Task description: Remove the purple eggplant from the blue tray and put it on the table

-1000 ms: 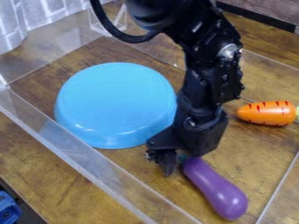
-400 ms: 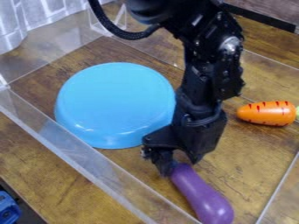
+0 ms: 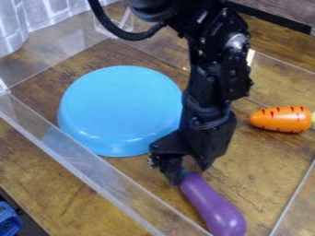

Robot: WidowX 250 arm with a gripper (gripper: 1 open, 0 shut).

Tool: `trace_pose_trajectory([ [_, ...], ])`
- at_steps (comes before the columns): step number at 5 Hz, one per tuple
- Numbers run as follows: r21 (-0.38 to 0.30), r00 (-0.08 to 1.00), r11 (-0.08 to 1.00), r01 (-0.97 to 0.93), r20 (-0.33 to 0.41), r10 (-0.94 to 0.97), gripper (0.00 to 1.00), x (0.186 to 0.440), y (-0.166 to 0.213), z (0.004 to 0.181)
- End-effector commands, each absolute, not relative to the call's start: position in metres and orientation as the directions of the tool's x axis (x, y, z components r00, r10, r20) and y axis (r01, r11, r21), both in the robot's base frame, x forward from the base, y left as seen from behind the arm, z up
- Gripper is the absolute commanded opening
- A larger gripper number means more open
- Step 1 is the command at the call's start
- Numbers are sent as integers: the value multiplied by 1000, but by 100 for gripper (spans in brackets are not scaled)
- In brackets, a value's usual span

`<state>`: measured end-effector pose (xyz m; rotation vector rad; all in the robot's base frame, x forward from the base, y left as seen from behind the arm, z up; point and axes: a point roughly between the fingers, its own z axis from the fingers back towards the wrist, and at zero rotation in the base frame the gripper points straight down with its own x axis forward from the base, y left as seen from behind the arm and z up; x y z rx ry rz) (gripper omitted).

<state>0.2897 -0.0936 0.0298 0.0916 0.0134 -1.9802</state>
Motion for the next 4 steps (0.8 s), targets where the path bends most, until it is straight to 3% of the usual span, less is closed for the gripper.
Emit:
trace_pose_trajectory([
  [1, 98, -419, -423, 901, -55, -906, 0, 298, -121, 48],
  [2, 109, -459, -460, 881, -37, -888, 100, 307, -121, 42],
  [3, 121, -517, -518, 847, -45, -855, 100, 314, -114, 33],
  [4, 124, -498, -499, 858, -42, -866, 100, 317, -102, 30],
])
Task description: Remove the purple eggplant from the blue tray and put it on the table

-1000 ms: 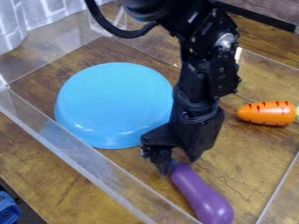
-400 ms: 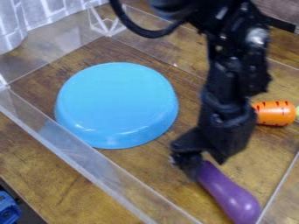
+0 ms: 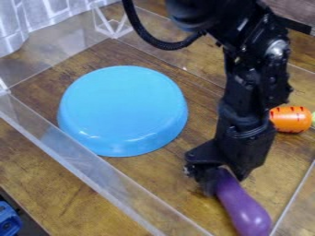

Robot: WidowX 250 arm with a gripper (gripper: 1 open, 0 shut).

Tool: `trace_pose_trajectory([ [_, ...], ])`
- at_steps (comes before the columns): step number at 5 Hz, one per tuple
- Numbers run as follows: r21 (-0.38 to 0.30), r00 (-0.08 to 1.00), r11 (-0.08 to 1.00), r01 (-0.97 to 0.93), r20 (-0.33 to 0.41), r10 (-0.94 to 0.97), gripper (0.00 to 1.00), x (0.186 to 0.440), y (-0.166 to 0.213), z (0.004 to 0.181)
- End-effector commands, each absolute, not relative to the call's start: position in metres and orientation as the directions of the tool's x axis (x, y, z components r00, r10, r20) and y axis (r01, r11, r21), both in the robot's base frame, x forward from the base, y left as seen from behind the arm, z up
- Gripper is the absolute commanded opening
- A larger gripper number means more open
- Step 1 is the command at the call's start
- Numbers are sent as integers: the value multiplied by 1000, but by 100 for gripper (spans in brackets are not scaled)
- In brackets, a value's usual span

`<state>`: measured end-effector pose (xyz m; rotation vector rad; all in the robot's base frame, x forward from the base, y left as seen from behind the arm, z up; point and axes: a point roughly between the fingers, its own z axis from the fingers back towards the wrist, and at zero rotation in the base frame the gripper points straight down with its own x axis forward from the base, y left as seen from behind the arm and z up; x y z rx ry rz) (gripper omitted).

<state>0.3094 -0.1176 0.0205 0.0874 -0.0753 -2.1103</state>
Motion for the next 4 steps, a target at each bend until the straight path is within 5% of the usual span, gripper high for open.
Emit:
trace_pose_trajectory([
  [1, 127, -478, -479, 869, -39, -877, 100, 319, -90, 28],
  [4, 133, -483, -483, 865, -38, -875, 100, 330, -87, 26],
])
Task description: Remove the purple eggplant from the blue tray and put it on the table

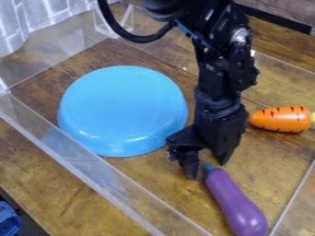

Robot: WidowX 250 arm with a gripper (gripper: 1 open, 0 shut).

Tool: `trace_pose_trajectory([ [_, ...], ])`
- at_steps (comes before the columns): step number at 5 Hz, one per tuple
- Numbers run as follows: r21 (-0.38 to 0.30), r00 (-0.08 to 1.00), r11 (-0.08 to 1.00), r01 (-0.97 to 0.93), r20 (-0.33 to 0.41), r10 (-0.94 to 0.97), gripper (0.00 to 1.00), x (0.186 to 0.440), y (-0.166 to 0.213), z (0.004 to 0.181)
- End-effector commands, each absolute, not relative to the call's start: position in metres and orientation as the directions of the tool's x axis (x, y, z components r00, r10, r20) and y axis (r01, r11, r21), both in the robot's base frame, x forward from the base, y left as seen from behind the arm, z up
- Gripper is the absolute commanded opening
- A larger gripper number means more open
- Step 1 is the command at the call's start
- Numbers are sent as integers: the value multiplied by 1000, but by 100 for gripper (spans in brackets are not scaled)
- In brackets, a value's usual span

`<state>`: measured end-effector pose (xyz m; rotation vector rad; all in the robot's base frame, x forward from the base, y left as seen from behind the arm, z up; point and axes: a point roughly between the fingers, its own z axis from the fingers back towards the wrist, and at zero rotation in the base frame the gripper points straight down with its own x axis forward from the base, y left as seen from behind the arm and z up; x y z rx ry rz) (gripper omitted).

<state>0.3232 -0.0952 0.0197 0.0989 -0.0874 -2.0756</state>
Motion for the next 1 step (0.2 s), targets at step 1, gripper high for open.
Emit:
trace_pose_trajectory([
  [1, 133, -528, -527, 839, -32, -849, 100, 332, -88, 30],
])
